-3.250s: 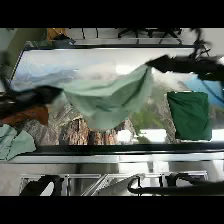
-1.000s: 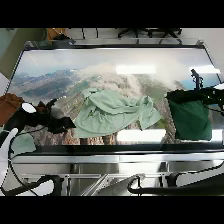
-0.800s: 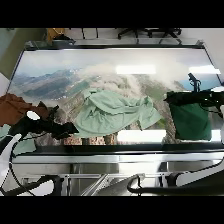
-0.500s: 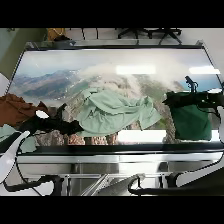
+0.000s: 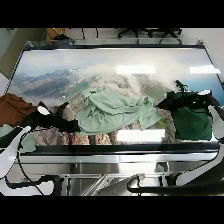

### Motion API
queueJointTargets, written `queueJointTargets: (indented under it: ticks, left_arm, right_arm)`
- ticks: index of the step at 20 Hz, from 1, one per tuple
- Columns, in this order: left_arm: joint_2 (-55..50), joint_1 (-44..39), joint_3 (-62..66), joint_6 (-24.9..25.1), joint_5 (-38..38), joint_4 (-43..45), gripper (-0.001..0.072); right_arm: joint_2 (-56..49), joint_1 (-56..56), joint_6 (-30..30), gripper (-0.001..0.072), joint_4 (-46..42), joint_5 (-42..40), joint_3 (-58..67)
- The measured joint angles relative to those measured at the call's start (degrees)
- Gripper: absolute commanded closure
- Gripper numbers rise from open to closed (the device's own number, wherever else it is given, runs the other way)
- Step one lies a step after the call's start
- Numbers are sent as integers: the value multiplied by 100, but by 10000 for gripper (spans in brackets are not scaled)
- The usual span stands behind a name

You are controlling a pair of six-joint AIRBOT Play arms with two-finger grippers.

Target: Fold the shirts.

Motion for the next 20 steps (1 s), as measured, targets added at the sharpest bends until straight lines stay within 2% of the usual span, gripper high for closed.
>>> queueJointTargets:
  ticks: [4, 5, 6, 13, 20]
  left_arm:
    - [264, 654, 20, -116, -98, 258, 690]
    - [297, 767, 22, -118, -127, 291, 690]
    - [321, 841, 24, -136, -122, 313, 690]
    - [369, 1005, 24, -109, -44, 378, 690]
    - [372, 1016, 24, -94, -66, 417, 690]
  right_arm:
    - [-179, 212, -20, 318, 0, 0, 0]
    - [-197, 284, -17, 281, 17, 0, 0]
    - [-210, 369, -17, 188, 52, 0, 2]
    - [-245, 1034, -22, 190, 98, -2, 4]
    - [-210, 1180, -42, 188, -26, -52, 192]
